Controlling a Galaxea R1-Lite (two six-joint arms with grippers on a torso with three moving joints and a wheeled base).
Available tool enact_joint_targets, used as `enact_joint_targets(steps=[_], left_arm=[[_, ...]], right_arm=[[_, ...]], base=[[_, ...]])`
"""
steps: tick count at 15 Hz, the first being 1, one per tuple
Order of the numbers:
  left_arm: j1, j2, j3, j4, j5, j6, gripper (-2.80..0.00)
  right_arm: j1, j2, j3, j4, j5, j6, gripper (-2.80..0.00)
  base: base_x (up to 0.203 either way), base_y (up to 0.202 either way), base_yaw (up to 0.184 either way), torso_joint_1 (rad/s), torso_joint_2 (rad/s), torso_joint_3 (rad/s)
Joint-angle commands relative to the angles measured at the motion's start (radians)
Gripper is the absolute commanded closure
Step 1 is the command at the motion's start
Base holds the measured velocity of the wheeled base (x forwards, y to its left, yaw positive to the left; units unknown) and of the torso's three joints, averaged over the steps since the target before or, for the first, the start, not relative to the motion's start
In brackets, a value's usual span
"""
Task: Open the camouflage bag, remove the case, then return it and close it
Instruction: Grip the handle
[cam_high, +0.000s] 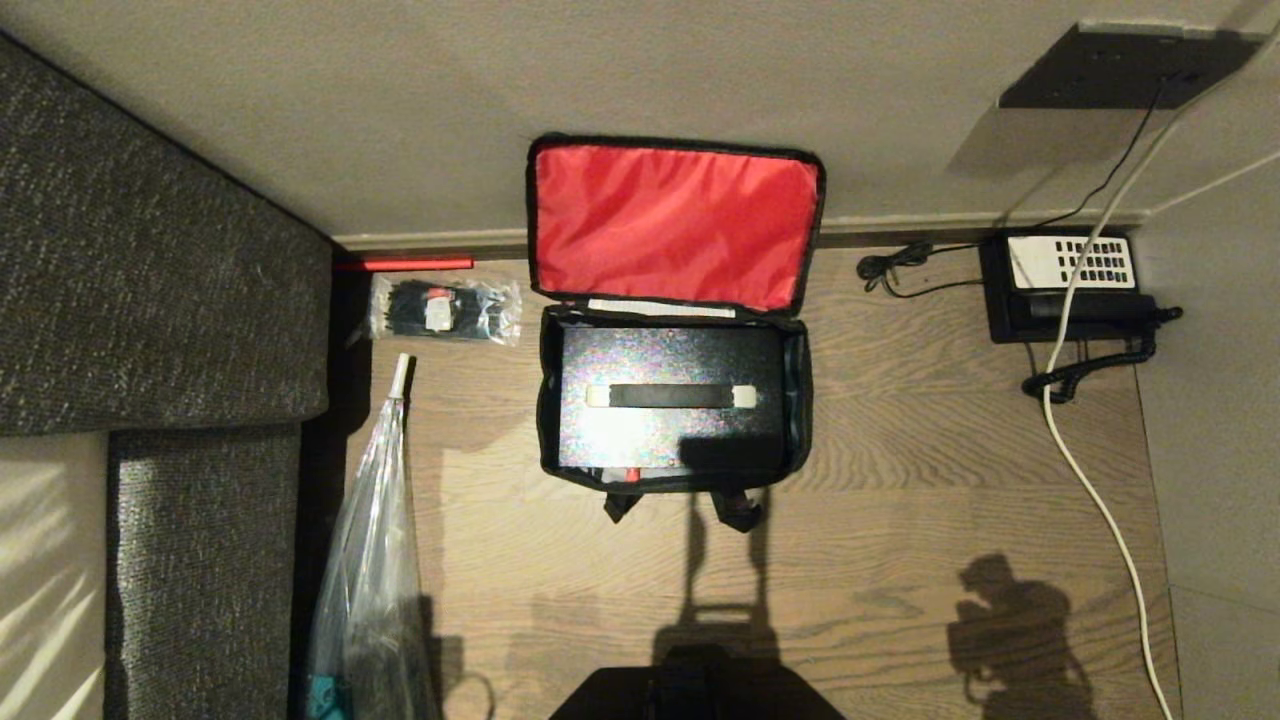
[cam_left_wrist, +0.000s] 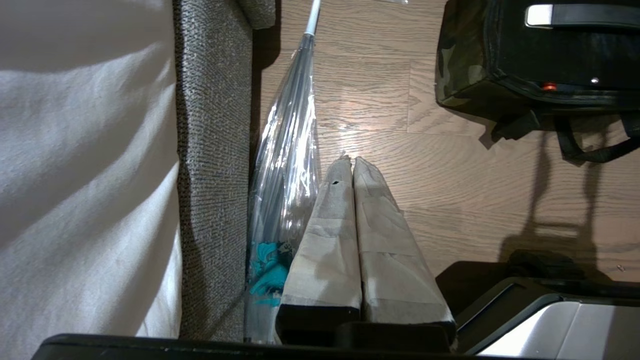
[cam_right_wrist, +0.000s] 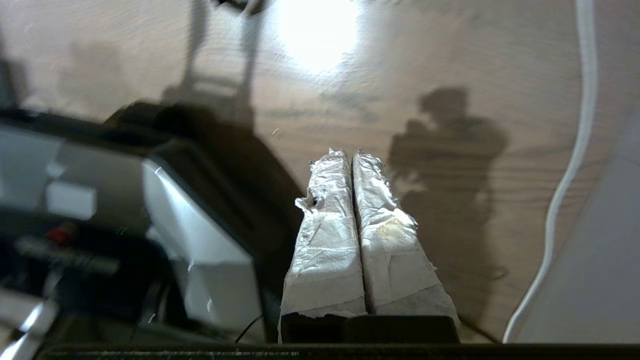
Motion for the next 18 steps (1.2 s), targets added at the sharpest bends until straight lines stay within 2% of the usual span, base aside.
enact_joint_targets(steps=[1,3,4,7,9,11,13,18], left_arm=[[0.0,-0.002,0.003,0.0,0.0,0.0,0.0],[0.001,-0.002,0.003,0.0,0.0,0.0,0.0],[0.0,-0.002,0.003,0.0,0.0,0.0,0.0],[0.0,-0.002,0.003,0.0,0.0,0.0,0.0],[0.0,-0.002,0.003,0.0,0.0,0.0,0.0],[0.0,-0.002,0.003,0.0,0.0,0.0,0.0],[0.0,-0.002,0.003,0.0,0.0,0.0,0.0],[0.0,-0.002,0.003,0.0,0.0,0.0,0.0]], right_arm=[[-0.026,-0.13,0.011,0.003,-0.012,-0.005,0.0],[-0.027,-0.203,0.023,-0.005,-0.141,-0.007,0.0],[-0.026,-0.236,0.028,-0.015,-0.157,-0.004,0.0],[-0.024,-0.261,0.067,-0.111,-0.159,-0.041,0.0],[-0.024,-0.291,0.061,-0.071,-0.136,-0.041,0.0],[-0.024,-0.293,0.068,-0.104,-0.141,0.009,0.0],[-0.02,-0.322,0.066,-0.034,-0.146,0.077,0.0],[-0.019,-0.328,0.068,-0.043,-0.151,0.082,0.0]], base=[[0.0,0.0,0.0,0.0,0.0,0.0],[0.0,0.0,0.0,0.0,0.0,0.0],[0.0,0.0,0.0,0.0,0.0,0.0],[0.0,0.0,0.0,0.0,0.0,0.0],[0.0,0.0,0.0,0.0,0.0,0.0],[0.0,0.0,0.0,0.0,0.0,0.0],[0.0,0.0,0.0,0.0,0.0,0.0],[0.0,0.0,0.0,0.0,0.0,0.0]])
